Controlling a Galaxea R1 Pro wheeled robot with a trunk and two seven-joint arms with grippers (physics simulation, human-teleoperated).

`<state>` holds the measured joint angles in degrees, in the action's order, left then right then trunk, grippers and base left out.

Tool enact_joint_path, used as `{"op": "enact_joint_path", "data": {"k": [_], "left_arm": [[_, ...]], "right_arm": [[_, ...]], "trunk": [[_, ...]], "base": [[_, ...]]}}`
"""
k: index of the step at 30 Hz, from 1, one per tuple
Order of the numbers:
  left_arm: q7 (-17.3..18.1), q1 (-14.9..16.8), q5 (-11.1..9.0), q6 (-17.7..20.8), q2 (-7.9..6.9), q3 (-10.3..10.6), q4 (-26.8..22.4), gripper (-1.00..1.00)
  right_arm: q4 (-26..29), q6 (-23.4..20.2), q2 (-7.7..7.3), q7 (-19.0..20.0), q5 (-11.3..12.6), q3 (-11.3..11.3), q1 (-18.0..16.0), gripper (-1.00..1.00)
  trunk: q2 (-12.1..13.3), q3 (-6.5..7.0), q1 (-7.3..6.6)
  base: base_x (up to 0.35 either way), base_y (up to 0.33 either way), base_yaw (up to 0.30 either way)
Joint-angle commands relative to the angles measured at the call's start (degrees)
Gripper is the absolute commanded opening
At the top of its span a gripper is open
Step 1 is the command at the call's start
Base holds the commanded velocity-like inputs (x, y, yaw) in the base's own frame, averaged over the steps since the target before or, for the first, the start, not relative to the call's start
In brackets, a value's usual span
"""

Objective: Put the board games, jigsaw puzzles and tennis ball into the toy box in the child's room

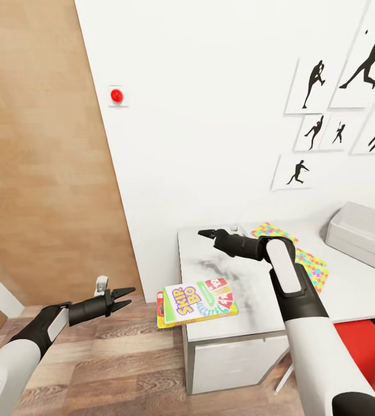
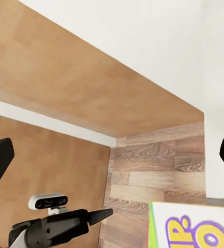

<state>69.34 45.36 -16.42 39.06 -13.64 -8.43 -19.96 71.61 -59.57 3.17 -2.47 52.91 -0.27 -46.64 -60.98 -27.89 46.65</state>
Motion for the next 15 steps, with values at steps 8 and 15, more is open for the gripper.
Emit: {"op": "enact_joint_path", "data": {"k": [8, 15], "left_arm": [[2.5, 0.0, -0.1, 0.6, -0.21, -0.1, -0.1, 1.0], [4.0, 0.0, -0.1, 1.0, -0.31, -0.2, -0.1, 1.0]], "right_arm": [[0.3, -0.2, -0.07, -0.3, 0.5, -0.1, 0.1, 1.0], [0.3, -0.2, -0.09, -0.3, 1.2, -0.1, 0.1, 1.0]], "trunk": [[0.0, -0.06, 0.0], [0.8, 0.3, -0.44]], "base": [[0.0, 0.0, 0.0], [0.0, 0.0, 0.0]]}}
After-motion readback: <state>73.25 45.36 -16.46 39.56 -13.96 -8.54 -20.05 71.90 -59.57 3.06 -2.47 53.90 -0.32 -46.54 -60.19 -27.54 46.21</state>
